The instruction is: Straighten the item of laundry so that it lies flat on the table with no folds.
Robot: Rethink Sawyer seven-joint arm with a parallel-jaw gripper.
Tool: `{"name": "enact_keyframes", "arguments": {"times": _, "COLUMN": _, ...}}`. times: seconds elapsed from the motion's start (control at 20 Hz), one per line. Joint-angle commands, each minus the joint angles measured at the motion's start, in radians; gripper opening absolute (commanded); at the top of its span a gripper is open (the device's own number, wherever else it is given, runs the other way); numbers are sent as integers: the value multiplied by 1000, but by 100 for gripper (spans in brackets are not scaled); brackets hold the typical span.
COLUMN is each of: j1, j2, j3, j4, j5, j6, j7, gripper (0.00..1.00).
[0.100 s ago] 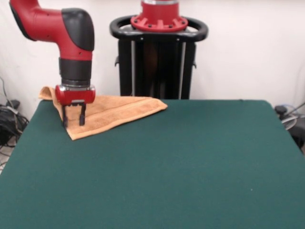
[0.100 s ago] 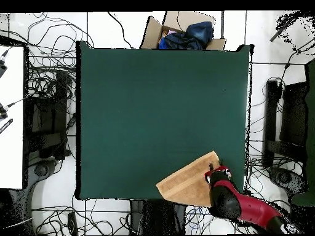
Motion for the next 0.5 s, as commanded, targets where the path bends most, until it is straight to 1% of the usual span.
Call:
{"name": "enact_keyframes", "arguments": {"times": 0.05, "j1": 42, "j2": 111, "j3": 11, "j4": -78, "j5": -8, "j6": 170, "j7": 133, "gripper": 0}}
{"name": "enact_keyframes", "arguments": {"times": 0.3, "j1": 39, "j2": 107, "j3": 17, "j4": -80, "j5": -9, "j6": 165, "j7": 133, "gripper": 0}}
{"name": "enact_keyframes", "arguments": {"times": 0.4, "j1": 28, "j2": 103, "j3": 37, "j4": -82, "j5": -10, "j6": 171, "j7": 130, "gripper": 0}}
{"name": "enact_keyframes", "arguments": {"times": 0.5, "j1": 10, "j2": 103, "j3": 67, "j4": -88, "j5": -4, "j6": 206, "j7": 117, "gripper": 0}}
